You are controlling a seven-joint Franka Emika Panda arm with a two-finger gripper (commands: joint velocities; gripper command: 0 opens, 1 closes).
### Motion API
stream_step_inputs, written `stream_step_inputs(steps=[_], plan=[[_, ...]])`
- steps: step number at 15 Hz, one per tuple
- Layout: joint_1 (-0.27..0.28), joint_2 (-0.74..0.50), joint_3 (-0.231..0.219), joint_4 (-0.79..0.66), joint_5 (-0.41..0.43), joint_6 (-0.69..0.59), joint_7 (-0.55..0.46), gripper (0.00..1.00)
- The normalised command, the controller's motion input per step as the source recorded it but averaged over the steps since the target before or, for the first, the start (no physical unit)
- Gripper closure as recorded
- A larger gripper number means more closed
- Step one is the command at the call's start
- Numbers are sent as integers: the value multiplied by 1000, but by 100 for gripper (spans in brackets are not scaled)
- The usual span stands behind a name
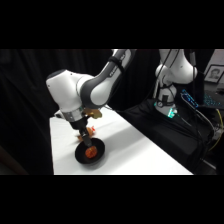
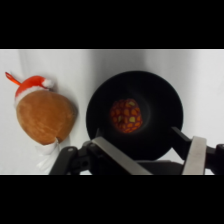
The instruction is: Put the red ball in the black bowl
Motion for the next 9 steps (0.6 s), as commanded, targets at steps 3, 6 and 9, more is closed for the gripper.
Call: stream_step_inputs(steps=[3,6,9], plan=[[85,-344,-69,-55,-125,-335,128,0],[59,-293,-60,-21,-115,-321,106,0],[47,-211,-47,13,-103,-267,87,0]])
